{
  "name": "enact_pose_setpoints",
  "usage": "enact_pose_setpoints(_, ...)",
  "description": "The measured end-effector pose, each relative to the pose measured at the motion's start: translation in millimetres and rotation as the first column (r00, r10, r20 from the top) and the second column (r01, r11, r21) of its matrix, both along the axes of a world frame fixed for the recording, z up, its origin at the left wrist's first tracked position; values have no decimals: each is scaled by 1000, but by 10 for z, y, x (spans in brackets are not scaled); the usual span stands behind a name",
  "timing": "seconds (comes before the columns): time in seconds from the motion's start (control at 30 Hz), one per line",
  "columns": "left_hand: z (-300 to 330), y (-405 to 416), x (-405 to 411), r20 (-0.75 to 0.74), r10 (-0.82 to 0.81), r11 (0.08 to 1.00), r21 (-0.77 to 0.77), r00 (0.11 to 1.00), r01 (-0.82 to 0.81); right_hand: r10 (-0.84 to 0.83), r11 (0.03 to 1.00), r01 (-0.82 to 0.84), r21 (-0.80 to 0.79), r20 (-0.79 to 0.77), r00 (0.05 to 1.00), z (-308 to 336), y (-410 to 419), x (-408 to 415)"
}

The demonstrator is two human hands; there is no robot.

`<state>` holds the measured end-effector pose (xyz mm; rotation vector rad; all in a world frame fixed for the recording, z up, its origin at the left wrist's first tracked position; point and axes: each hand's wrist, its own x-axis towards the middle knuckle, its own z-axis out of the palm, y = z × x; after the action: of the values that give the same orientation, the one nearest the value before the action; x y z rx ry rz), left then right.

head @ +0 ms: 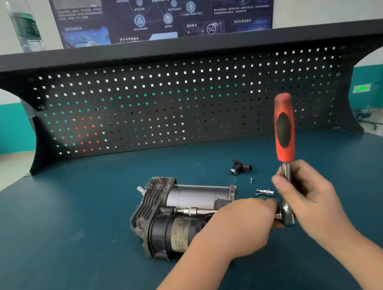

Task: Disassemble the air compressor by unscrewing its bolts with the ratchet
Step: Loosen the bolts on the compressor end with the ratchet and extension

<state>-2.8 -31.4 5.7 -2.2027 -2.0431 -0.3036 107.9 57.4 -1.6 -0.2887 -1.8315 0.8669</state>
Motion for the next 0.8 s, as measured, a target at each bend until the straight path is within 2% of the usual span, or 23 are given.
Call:
enact_pose_setpoints(0.07, -14, -24, 18, -32, 4, 999, 46, 999, -3, -31, 996, 35, -80, 39, 999, 146, 60, -40)
enact_pose_setpoints(0.13, -9, -38, 26, -27, 14, 998, 57, 1000, -12, -142, 979, 162, -121, 158, 977, 248, 163, -129)
enact_pose_setpoints(0.17, -4, -41, 26, -16, 20, 998, 57, 1000, -19, -164, 960, 209, -189, 228, 960, 245, 242, -175)
enact_pose_setpoints(0.2, 3, -46, 29, -3, 26, 998, 58, 1000, -26, -138, 918, 232, -322, 289, 947, 192, 329, -213)
enact_pose_setpoints(0.23, 8, -54, 33, 7, 31, 998, 61, 1000, -31, -57, 827, 225, -515, 321, 945, 100, 400, -236)
enact_pose_setpoints(0.27, 8, -60, 35, 10, 35, 997, 65, 999, -35, 59, 682, 185, -707, 306, 950, 4, 425, -244)
enact_pose_setpoints(0.3, 0, -61, 31, 8, 38, 997, 65, 999, -39, 148, 534, 131, -835, 245, 958, -79, 417, -241)
enact_pose_setpoints(0.33, -6, -59, 27, -2, 39, 998, 59, 999, -38, 176, 447, 94, -889, 190, 966, -142, 402, -238)
enact_pose_setpoints(0.37, -14, -56, 23, -12, 34, 998, 52, 999, -33, 164, 434, 73, -898, 159, 974, -177, 404, -244)
enact_pose_setpoints(0.4, -15, -54, 19, -14, 27, 998, 48, 1000, -26, 124, 491, 69, -869, 148, 981, -176, 413, -251)
enact_pose_setpoints(0.43, -14, -53, 16, -2, 20, 998, 52, 1000, -20, 68, 595, 86, -799, 157, 985, -143, 410, -256)
enact_pose_setpoints(0.5, -17, -46, 10, 15, 15, 999, 50, 1000, -16, -43, 804, 146, -576, 188, 981, -33, 363, -243)
enact_pose_setpoints(0.57, -43, -22, 1, -7, 11, 999, 34, 1000, -11, -120, 923, 173, -343, 170, 978, 53, 327, -211)
enact_pose_setpoints(0.7, -35, 3, -25, -36, -17, 1000, -12, 999, 16, 3, 1000, -3, 12, -35, 999, 105, 172, -120)
enact_pose_setpoints(0.73, -26, 3, -32, -28, -20, 1000, -15, 999, 20, -3, 987, 12, 163, -55, 998, 104, 142, -100)
enact_pose_setpoints(0.8, -16, -11, -24, -16, -12, 1000, -24, 1000, 11, -51, 897, 82, 434, -84, 995, 18, 106, -71)
